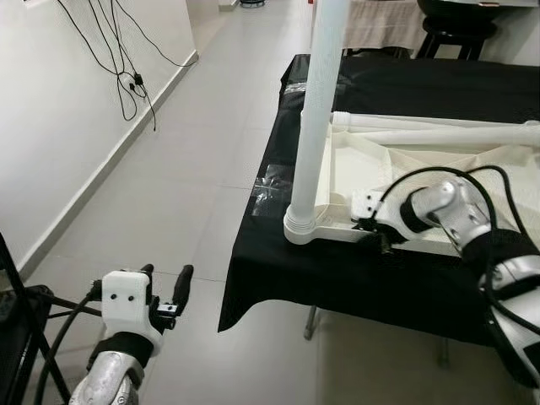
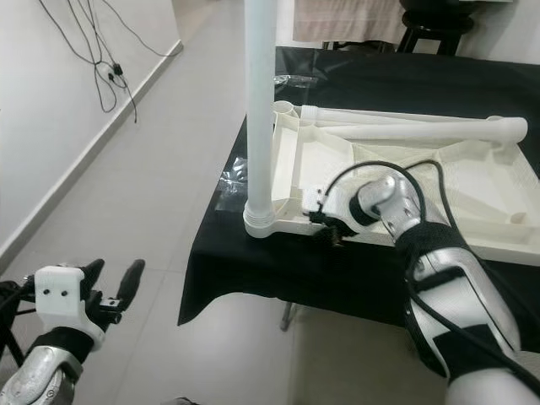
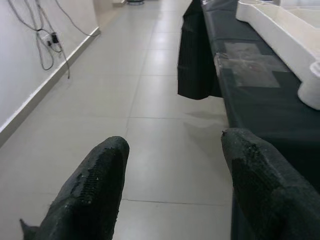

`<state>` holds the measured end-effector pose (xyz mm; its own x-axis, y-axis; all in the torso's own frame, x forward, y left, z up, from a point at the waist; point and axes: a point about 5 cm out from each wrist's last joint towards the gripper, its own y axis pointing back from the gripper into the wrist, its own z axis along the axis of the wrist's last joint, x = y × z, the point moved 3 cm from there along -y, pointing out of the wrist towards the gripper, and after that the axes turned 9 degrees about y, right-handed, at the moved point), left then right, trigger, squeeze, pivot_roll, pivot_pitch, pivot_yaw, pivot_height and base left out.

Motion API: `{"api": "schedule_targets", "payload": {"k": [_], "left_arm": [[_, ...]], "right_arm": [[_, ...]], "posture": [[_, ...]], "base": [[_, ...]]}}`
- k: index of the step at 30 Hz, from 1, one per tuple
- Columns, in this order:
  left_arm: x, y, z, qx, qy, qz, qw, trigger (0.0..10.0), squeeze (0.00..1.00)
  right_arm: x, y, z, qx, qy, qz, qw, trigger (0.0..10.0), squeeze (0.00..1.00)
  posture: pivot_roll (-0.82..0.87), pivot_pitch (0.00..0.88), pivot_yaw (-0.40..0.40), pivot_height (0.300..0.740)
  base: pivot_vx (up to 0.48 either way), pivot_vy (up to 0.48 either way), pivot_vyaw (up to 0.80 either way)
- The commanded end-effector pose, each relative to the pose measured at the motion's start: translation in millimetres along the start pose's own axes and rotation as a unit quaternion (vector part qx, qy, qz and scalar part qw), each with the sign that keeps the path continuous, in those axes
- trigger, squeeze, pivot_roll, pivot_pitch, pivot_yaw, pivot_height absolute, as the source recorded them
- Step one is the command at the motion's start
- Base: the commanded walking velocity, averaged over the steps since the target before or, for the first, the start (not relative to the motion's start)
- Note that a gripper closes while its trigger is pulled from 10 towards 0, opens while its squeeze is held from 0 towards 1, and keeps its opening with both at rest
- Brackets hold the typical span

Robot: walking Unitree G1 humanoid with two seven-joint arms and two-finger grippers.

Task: Building children table

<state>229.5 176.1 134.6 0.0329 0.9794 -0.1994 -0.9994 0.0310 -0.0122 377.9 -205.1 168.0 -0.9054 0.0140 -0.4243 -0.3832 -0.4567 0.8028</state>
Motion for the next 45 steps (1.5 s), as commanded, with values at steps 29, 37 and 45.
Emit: {"api": "schedule_targets", "payload": {"k": [29,37,45], "left_arm": [[-27.9,18.6,10,0.000,0.058,-0.116,0.992,10.0,0.00],[-30.8,29.0,16,0.002,0.076,-0.124,0.989,10.0,0.00],[-29.7,39.5,19,0.005,0.089,-0.120,0.989,10.0,0.00]], "right_arm": [[-33.7,-7.4,132,-0.432,-0.075,-0.079,0.895,10.0,0.00],[-29.1,-19.3,142,-0.435,-0.073,-0.054,0.896,0.0,0.00],[-34.7,-8.8,112,-0.391,-0.083,-0.089,0.912,0.0,0.00]], "posture": [[0.07,0.202,-0.005,0.740],[0.10,0.239,-0.007,0.740],[0.08,0.267,0.004,0.740]], "base": [[0.000,0.000,0.00],[0.000,0.000,0.00],[0.000,0.000,0.00]]}}
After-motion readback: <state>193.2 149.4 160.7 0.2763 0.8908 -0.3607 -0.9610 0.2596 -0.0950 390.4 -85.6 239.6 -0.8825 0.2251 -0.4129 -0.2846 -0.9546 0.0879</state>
